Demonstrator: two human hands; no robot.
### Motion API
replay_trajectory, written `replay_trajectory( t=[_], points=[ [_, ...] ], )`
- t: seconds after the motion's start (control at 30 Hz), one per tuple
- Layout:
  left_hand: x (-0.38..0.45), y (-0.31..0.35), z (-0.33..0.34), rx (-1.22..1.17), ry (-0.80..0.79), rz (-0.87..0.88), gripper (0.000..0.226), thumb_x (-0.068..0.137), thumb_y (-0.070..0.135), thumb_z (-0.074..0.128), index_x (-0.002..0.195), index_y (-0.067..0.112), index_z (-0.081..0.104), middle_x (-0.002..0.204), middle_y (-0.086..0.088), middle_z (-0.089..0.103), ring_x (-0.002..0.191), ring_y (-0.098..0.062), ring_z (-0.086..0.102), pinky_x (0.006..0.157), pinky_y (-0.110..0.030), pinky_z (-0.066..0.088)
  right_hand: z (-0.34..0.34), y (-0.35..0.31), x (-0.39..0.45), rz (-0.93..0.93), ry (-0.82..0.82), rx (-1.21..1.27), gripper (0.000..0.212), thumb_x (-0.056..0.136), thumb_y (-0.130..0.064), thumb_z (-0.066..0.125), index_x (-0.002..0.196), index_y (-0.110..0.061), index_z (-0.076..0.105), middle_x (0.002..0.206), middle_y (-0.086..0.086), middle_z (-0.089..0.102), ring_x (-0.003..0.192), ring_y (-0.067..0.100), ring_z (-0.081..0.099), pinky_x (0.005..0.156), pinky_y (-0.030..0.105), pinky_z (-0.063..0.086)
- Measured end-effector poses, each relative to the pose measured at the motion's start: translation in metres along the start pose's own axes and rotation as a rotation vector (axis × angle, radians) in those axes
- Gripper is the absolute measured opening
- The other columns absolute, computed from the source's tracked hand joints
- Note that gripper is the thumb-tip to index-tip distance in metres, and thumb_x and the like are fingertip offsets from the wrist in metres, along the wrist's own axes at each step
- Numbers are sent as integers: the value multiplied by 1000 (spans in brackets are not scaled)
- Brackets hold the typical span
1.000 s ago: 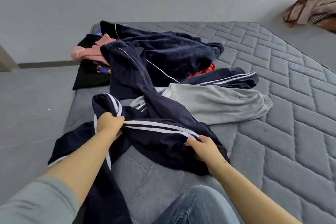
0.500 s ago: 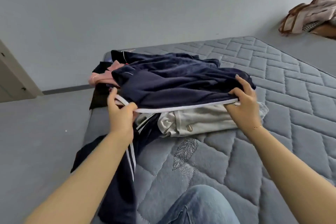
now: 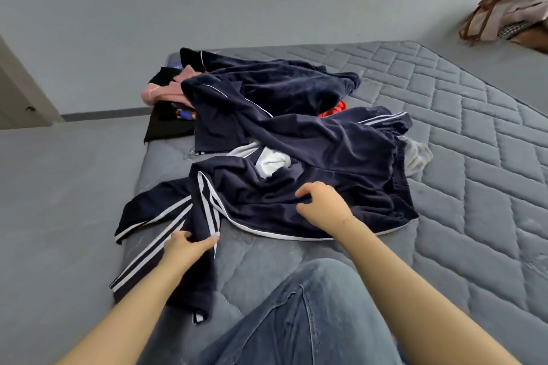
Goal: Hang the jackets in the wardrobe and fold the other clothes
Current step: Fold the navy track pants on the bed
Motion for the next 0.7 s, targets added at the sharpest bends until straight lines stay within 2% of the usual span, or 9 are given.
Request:
replay_trajectory(
  t=[0.07, 0.17, 0.27, 0.4, 0.5, 0.53, 0.6, 0.67, 0.7],
  points=[
    [-5, -3, 13, 192, 18, 89, 80, 69, 46, 83, 128, 5, 46, 129, -15, 47, 120, -34, 50, 102, -38, 41, 37, -35, 8, 5, -96, 31, 31, 83, -18, 58, 114, -21, 66, 122, 3, 63, 114, 24, 56, 96, 33, 47],
    [-14, 3, 21, 419, 132, 332, 54, 81, 33, 74, 121, 8, 47, 123, -15, 49, 115, -36, 51, 94, -41, 41, 93, -57, 5, 59, -173, 62, 38, 85, -13, 54, 121, -16, 61, 129, 8, 57, 120, 29, 51, 97, 35, 46],
    [-3, 11, -1, 336, 73, 420, 23, 87, 19, 67, 106, 9, 58, 110, -10, 62, 105, -32, 58, 80, -35, 41, 120, -57, 6, 43, -208, -40, 45, 88, -15, 54, 134, -14, 52, 137, 13, 46, 126, 32, 42, 104, 37, 39],
    [20, 53, -95, 251, 20, 588, 25, 81, 1, 73, 106, 6, 71, 99, -7, 67, 96, -22, 61, 77, -24, 42, 120, -74, 15, -87, -99, 35, 51, 84, -24, 64, 133, -14, 52, 126, 7, 50, 122, 26, 43, 100, 35, 39],
    [39, 63, -170, 397, -253, 480, 20, 82, 2, 74, 92, 19, 72, 85, 2, 71, 74, -6, 62, 65, -11, 45, 136, -100, 13, -203, -85, -72, 49, 87, -34, 64, 129, -14, 49, 119, 4, 51, 114, 25, 46, 92, 37, 42],
    [48, 58, -200, 473, -250, 417, 21, 83, 3, 74, 88, 23, 71, 85, 5, 73, 75, -4, 63, 66, -11, 45, 141, -109, 13, -232, -64, -92, 46, 88, -33, 63, 128, -15, 50, 117, 4, 52, 111, 25, 48, 91, 37, 42],
    [68, 47, -262, 558, -13, 375, 21, 86, 2, 69, 95, 21, 68, 104, -5, 71, 97, -18, 63, 83, -24, 45, 147, -125, 12, -283, -34, -44, 38, 89, -24, 59, 126, -18, 55, 110, 2, 58, 105, 23, 54, 90, 36, 43],
    [75, 23, -312, 597, 428, 304, 37, 92, 11, 62, 128, 19, 55, 135, -15, 51, 125, -35, 45, 103, -41, 35, 158, -139, 8, -359, -47, -29, 32, 88, -15, 55, 118, -21, 64, 101, -1, 65, 98, 21, 58, 89, 35, 42],
    [73, 2, -321, 581, 560, 208, 49, 94, 17, 60, 140, 19, 44, 142, -17, 40, 131, -38, 37, 107, -46, 31, 166, -143, 5, -402, -63, -62, 29, 89, -15, 53, 113, -22, 67, 98, -2, 65, 98, 20, 59, 89, 33, 42]
  ],
)
Point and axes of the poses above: each hand's wrist, its own x-axis towards the middle knuckle, its own z-axis out of the palm, y = z × x, the point moved 8 cm from there along x, towards the middle knuckle
